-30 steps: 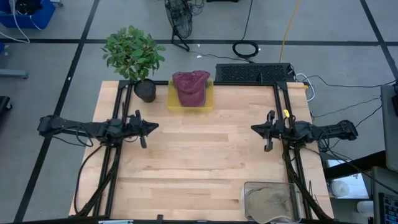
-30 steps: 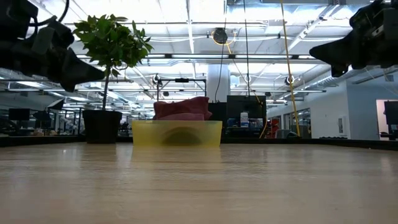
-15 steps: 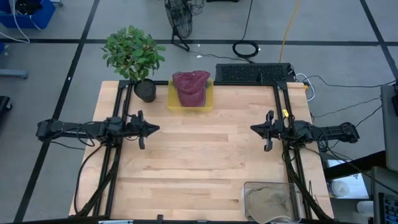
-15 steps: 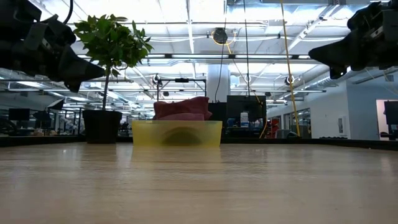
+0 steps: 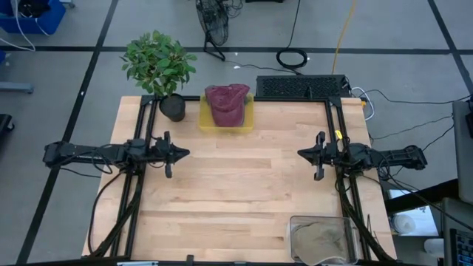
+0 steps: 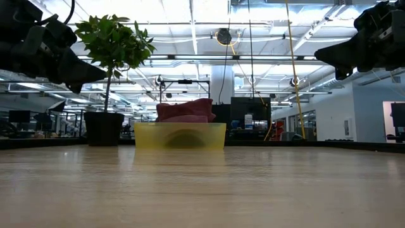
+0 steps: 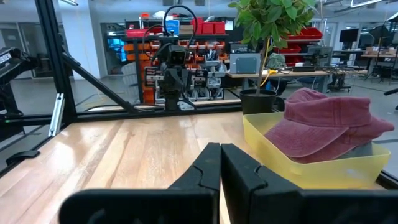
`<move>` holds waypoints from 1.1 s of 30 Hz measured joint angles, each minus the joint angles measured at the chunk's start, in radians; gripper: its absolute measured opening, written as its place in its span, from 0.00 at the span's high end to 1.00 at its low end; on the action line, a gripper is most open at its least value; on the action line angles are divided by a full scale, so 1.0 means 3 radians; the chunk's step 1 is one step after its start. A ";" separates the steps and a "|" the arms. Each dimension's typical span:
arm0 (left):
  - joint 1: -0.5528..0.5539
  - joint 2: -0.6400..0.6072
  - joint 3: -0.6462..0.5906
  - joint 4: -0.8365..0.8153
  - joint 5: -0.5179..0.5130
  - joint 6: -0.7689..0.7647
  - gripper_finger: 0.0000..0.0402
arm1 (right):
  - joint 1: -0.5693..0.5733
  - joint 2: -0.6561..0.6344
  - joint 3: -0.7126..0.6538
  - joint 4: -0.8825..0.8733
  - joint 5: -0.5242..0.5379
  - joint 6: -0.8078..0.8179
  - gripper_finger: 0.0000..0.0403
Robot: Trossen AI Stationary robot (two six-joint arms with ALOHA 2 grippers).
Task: Pick & Place hat
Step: Return to Home Position
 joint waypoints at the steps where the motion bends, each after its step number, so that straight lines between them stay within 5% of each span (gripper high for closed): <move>1: 0.0000 0.0000 0.0000 0.0000 0.0001 0.0004 0.95 | 0.0000 0.0000 0.0000 0.0000 0.0000 -0.0001 1.00; 19: -0.0001 -0.0003 0.0003 0.0069 0.0013 0.0137 0.98 | 0.0001 0.0251 -0.0001 0.0013 0.0006 -0.0056 1.00; 33: -0.0001 -0.0004 0.0003 0.0152 0.0566 0.0352 0.99 | 0.0001 0.0251 -0.0001 0.0094 0.0018 -0.0142 1.00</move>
